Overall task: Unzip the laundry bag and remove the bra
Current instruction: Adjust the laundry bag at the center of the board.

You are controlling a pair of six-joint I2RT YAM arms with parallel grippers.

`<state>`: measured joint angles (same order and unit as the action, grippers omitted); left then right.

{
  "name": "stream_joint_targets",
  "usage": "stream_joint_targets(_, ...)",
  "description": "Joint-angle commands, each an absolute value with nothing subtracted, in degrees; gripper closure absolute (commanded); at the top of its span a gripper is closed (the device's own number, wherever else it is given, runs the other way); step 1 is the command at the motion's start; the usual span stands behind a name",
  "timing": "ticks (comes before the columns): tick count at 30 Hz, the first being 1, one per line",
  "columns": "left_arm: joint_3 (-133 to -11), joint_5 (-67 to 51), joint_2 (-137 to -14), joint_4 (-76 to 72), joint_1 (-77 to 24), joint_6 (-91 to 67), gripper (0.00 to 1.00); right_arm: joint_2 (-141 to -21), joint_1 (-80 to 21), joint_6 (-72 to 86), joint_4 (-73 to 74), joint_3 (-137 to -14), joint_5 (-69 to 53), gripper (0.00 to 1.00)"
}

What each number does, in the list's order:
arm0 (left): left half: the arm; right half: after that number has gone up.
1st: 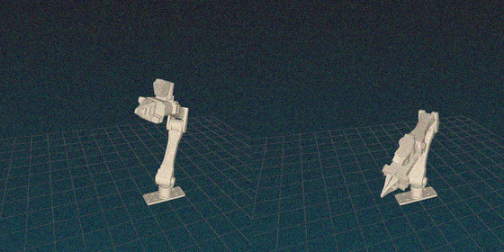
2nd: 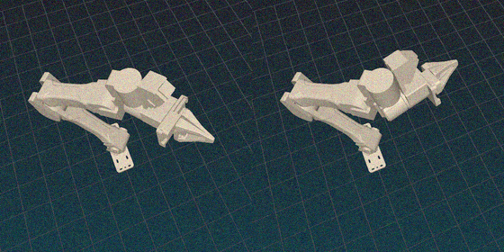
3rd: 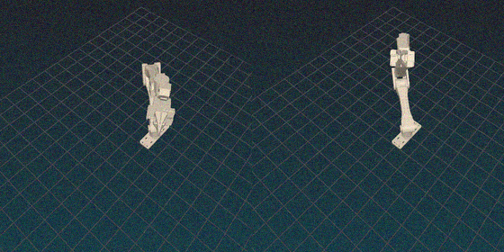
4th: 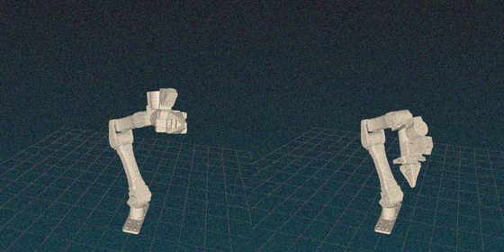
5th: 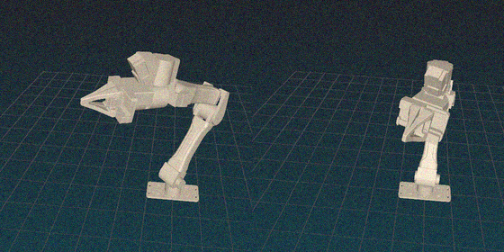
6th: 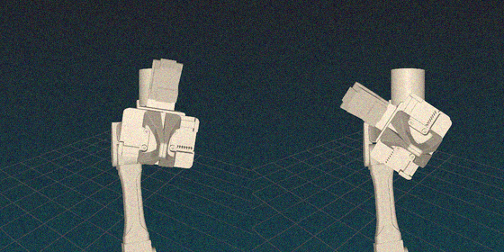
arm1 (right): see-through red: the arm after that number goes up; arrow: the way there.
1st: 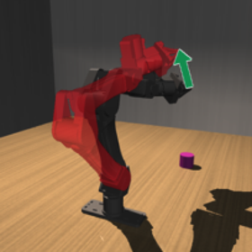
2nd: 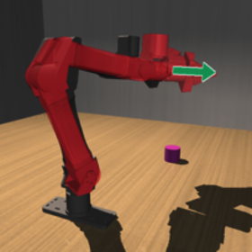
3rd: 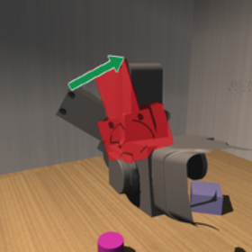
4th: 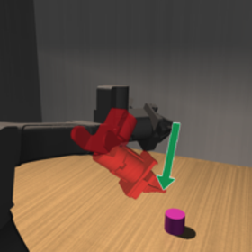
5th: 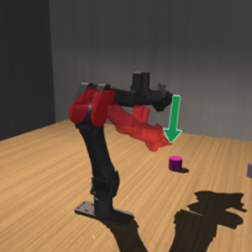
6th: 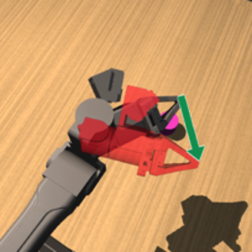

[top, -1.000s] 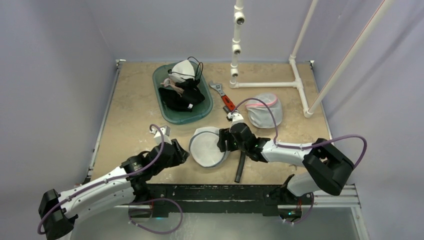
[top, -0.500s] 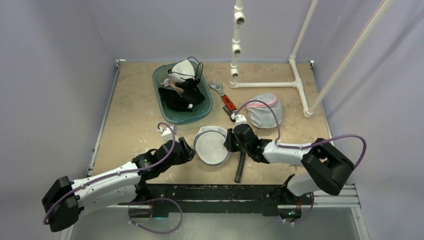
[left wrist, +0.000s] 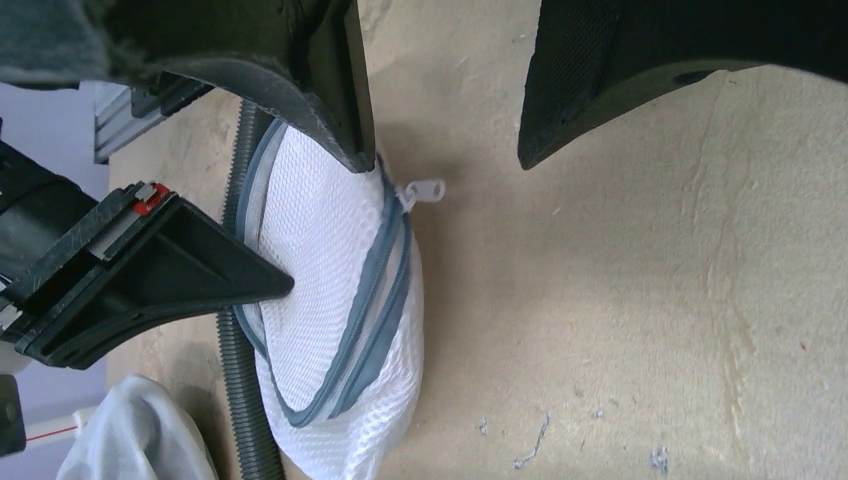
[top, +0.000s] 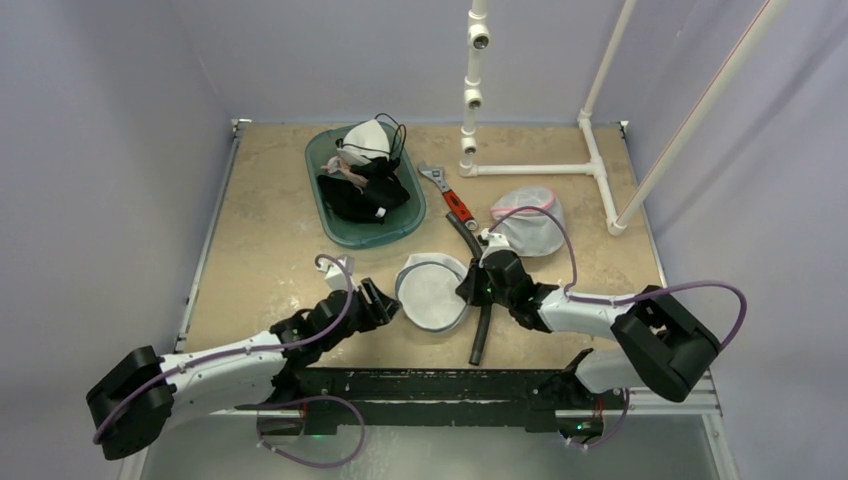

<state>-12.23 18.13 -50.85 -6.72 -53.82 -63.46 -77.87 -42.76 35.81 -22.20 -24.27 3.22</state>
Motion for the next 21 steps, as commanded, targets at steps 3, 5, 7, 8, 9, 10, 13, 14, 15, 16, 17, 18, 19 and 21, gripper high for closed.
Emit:
stream_joint_targets(3, -5.13, 14.32, -46.67, -21.69, -54.21, -66.06, 0.45, -75.96, -39.94, 39.99, -25.98, -22.68, -5.24, 0.98)
stream_joint_targets(5, -3.98, 13.43, -46.72, -25.4, -54.17, -65.9, 0.45, -75.93, -38.9, 40.73, -26.97, -22.49, -7.27, 0.98)
stream_joint_targets(7, -3.55, 12.57, -47.81, -29.29, -54.18, -65.27, 0.44, -76.0, -37.8, 41.46, -28.23, -21.97, -9.13, 0.98)
stream_joint_targets(8, -3.44, 12.3, -48.76, -31.28, -54.16, -65.04, 0.44, -76.1, -37.41, 41.56, -28.68, -21.83, -9.85, 0.99)
stream_joint_targets(9, -3.31, 11.9, -49.83, -33.18, -54.14, -64.92, 0.44, -76.24, -37.11, 41.64, -29.0, -21.61, -10.38, 0.99)
stream_joint_targets(10, -3.26, 11.77, -51.02, -35.14, -54.16, -64.75, 0.44, -76.28, -36.91, 41.77, -29.37, -21.36, -10.79, 0.99)
stream_joint_targets(13, -3.51, 11.7, -54.79, -39.4, -54.11, -64.49, 0.44, -76.28, -36.45, 41.99, -30.05, -20.78, -11.66, 0.99)
stream_joint_targets(14, -3.39, 11.5, -55.85, -41.1, -54.11, -64.48, 0.44, -76.21, -36.26, 42.12, -30.16, -20.63, -11.95, 0.99)
stream_joint_targets(15, -3.16, 11.28, -56.77, -43.02, -54.07, -64.62, 0.44, -76.19, -36.2, 42.19, -30.28, -20.51, -12.1, 0.99)
stream_joint_targets(16, -2.83, 11.1, -57.37, -44.51, -54.16, -64.79, 0.44, -76.12, -36.01, 42.21, -30.32, -20.41, -12.2, 0.99)
stream_joint_targets(17, -2.46, 11.08, -57.74, -45.3, -54.09, -65.14, 0.44, -75.99, -35.83, 42.22, -30.26, -20.32, -12.21, 0.99)
stream_joint_targets(18, -2.2, 11.24, -57.71, -45.5, -54.18, -65.47, 0.44, -75.88, -35.67, 42.22, -30.19, -20.23, -12.22, 0.99)
stream_joint_targets(19, -1.77, 11.39, -57.26, -45.38, -54.1, -65.82, 0.44, -75.71, -35.46, 42.19, -30.11, -20.1, -12.22, 0.99)
stream_joint_targets(21, -0.63, 11.95, -55.35, -44.4, -54.13, -66.63, 0.44, -75.35, -35.19, 42.16, -29.77, -20.0, -11.86, 1.0)
